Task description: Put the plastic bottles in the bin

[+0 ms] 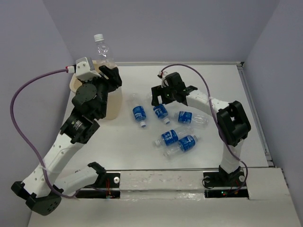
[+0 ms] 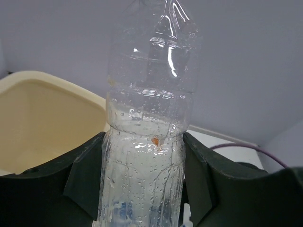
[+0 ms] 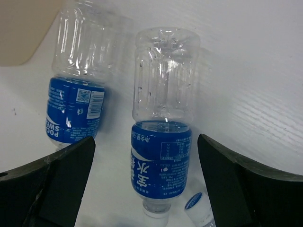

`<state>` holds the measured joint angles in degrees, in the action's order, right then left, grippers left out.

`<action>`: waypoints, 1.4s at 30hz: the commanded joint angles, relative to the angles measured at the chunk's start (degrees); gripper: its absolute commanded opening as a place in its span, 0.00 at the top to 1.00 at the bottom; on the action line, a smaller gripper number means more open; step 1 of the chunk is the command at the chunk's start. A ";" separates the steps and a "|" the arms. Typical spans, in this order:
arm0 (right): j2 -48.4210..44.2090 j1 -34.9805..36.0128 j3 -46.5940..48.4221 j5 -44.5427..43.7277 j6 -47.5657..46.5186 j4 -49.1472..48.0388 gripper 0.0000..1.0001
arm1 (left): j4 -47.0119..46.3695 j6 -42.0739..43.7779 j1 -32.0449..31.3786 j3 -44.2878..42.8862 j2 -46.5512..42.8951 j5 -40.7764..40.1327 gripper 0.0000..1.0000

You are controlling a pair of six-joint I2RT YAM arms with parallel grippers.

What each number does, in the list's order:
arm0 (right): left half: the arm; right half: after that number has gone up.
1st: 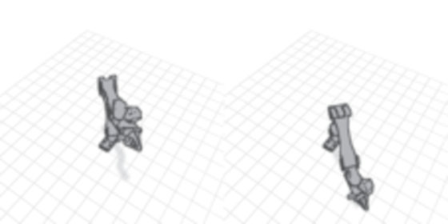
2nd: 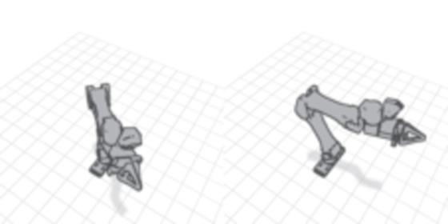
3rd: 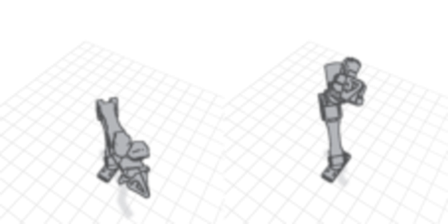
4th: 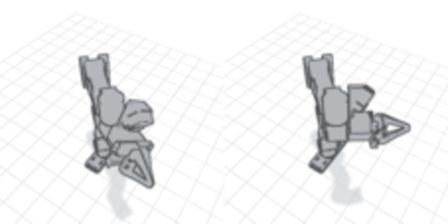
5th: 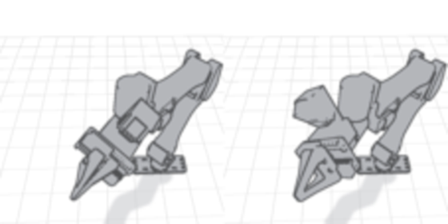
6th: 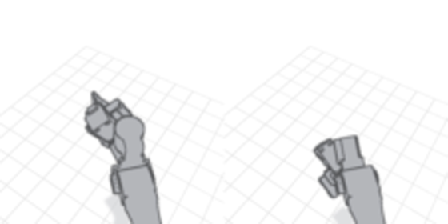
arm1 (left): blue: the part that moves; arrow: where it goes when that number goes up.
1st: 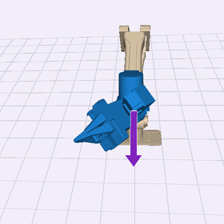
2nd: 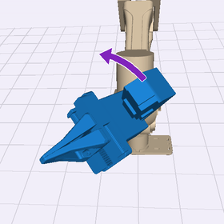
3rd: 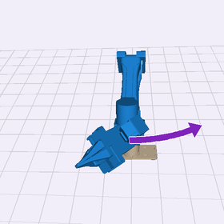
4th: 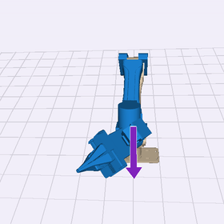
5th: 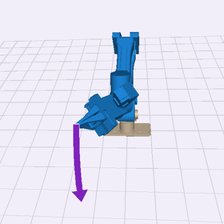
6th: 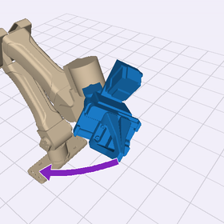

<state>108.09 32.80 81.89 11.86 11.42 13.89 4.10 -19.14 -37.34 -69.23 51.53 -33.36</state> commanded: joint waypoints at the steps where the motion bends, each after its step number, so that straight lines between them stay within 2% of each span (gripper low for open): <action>1: 3.16 2.62 6.69 -2.01 -3.42 3.42 0.06 | -10.05 9.98 5.16 -3.37 3.75 -9.79 0.57; 5: 5.37 3.77 8.20 -4.55 -4.21 3.86 0.06 | -14.29 9.21 16.67 -3.37 6.74 -4.44 0.57; 10: 7.48 3.77 9.60 -5.09 -4.83 3.86 0.07 | -19.82 10.78 25.02 -0.04 12.71 -3.11 0.57; 14: 9.15 3.77 11.18 -5.52 -5.70 4.30 0.08 | -27.10 11.75 27.93 4.97 15.17 -3.20 0.57; 18: 10.03 3.77 11.98 -6.67 -6.23 4.83 0.08 | -28.35 11.14 29.43 7.09 17.90 -1.53 0.56; 23: 11.61 3.77 12.51 -7.73 -7.29 5.71 0.02 | -33.01 12.54 29.78 10.95 21.07 -1.53 0.56; 26: 12.58 4.29 13.03 -8.17 -8.25 6.24 0.02 | -33.80 12.28 29.96 12.10 22.30 -0.92 0.50; 28: 13.02 4.29 13.47 -8.52 -8.69 6.50 0.02 | -34.16 11.93 29.96 12.45 22.39 -1.00 0.36; 30: 13.46 4.29 13.91 -8.52 -8.87 6.59 0.05 | -34.33 11.67 30.05 12.37 22.13 -0.56 0.19; 31: 13.63 4.29 14.09 -8.52 -9.05 6.59 0.10 | -34.07 11.58 30.05 11.93 21.86 -0.30 0.08; 32: 13.81 4.29 14.35 -8.43 -9.05 6.59 0.12 | -33.89 11.40 29.96 11.75 21.51 0.05 0.03; 35: 14.34 4.29 14.97 -8.43 -9.14 6.50 0.19 | -31.62 10.18 29.96 9.91 19.06 2.16 0.01; 36: 14.51 4.29 15.40 -8.52 -9.05 6.50 0.24 | -30.13 9.39 30.05 8.86 17.66 2.51 0.01; 37: 14.60 4.29 15.67 -8.60 -9.05 6.41 0.35 | -26.02 7.29 30.05 7.72 17.03 2.86 0.01; 38: 14.69 4.29 16.02 -8.52 -9.05 6.59 0.38 | -23.90 6.57 29.96 5.45 16.42 3.82 0.01; 39: 14.60 4.29 16.20 -8.52 -8.96 6.50 0.40 | -22.05 5.70 29.96 4.38 15.19 6.44 0.01; 40: 14.43 4.29 16.72 -8.52 -8.79 6.41 0.48 | -18.98 4.21 29.96 3.85 14.40 8.30 0.01; 42: 13.90 4.29 17.16 -8.87 -8.26 6.33 0.52 | -14.94 2.27 29.96 3.58 11.68 13.55 0.01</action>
<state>122.39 36.80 95.55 3.84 3.20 20.62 -16.60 -11.86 -7.75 -61.34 69.63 -27.55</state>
